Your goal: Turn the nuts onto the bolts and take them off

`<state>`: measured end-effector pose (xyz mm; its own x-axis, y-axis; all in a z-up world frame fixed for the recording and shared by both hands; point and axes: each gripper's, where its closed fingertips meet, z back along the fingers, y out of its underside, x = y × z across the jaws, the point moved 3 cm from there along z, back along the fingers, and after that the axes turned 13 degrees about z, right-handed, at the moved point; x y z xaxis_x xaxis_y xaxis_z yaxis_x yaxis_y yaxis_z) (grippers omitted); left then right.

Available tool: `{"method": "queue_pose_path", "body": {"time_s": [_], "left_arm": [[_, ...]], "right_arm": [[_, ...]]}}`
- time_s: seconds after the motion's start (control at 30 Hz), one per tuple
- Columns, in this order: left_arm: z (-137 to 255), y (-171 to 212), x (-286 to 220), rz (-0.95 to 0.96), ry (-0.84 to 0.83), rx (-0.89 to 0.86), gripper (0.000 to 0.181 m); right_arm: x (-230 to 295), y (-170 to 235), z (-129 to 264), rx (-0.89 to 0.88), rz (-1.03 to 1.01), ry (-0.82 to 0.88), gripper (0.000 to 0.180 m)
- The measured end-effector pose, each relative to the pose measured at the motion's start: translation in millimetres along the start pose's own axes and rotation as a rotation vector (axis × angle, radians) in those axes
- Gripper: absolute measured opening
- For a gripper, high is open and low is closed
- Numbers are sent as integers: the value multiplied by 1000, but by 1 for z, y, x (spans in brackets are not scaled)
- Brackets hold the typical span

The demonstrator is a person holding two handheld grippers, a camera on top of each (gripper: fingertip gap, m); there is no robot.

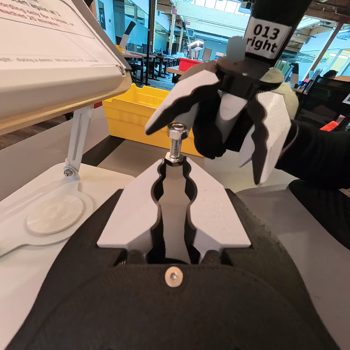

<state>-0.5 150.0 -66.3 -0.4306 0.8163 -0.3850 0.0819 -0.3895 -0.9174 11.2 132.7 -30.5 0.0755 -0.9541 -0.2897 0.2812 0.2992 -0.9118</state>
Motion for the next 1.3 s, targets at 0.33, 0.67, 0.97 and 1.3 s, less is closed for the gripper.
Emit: {"method": "queue_pose_path", "body": {"time_s": [0.33,0.67,0.97,1.3], "left_arm": [[9,-4,9,40,-16,-31,16],[-1,2,2,38,12,4,16],[3,0,6,52,-3,-7,16],[-2,3,3,58,14,10,16]], "right_arm": [[7,3,24,-7,2,21,71],[4,5,-3,3,1,2,89],[6,1,24,-8,7,21,72],[7,6,7,18,12,16,86]]}}
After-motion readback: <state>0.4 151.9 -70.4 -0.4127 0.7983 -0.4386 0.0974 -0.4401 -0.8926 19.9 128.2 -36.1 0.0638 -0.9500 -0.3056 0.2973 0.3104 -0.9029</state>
